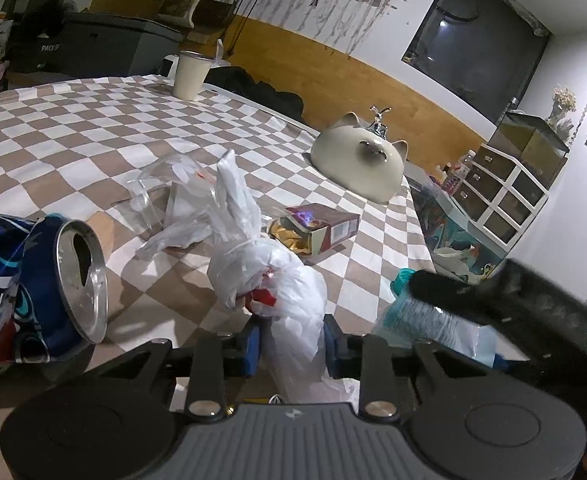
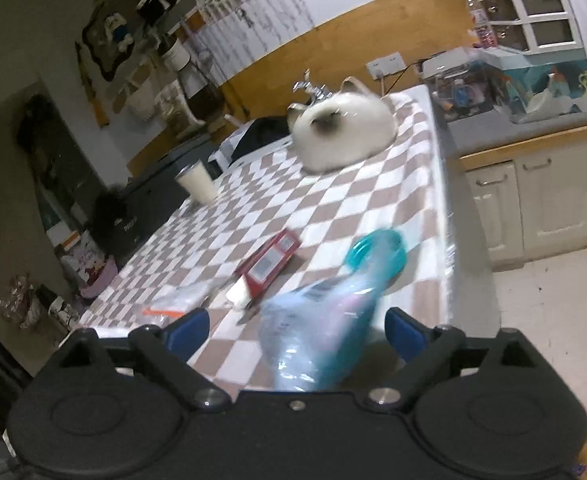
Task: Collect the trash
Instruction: 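Grasp the white plastic bag with the left gripper while the right gripper regrasps the light-blue bag, then carry the white bag and light-blue bag with both grippers over the floor bin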
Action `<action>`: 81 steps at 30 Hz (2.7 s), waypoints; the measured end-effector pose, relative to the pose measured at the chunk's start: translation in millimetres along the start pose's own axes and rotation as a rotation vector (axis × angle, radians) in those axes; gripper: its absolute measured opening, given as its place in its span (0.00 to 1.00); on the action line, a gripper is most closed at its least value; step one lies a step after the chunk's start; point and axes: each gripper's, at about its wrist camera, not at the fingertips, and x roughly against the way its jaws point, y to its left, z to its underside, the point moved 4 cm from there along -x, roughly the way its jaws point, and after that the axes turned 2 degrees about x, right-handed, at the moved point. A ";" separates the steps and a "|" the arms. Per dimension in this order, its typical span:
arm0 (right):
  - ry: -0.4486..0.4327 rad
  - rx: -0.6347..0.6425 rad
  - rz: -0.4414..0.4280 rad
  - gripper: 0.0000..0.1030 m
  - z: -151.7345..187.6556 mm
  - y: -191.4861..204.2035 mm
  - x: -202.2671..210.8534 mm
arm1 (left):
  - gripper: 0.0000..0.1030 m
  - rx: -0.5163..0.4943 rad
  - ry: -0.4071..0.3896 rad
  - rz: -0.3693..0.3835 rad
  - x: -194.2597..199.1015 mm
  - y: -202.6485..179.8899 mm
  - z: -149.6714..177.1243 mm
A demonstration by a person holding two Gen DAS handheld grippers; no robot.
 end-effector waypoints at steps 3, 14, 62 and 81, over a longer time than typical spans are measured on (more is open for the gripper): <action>0.015 -0.016 0.033 0.85 7.2 6.4 -9.9 | 0.31 -0.006 0.002 0.000 0.1 -0.1 0.1; 0.062 0.053 0.026 0.50 15.9 7.1 0.6 | 0.29 -0.018 -0.006 0.016 10.1 -2.1 -2.3; -0.105 0.284 0.167 0.49 79.2 28.9 226.9 | 0.29 -0.280 -0.046 0.007 182.4 -58.3 74.2; -0.142 0.213 0.359 0.49 94.9 -67.2 304.7 | 0.29 -0.423 0.053 0.155 148.4 -167.1 148.4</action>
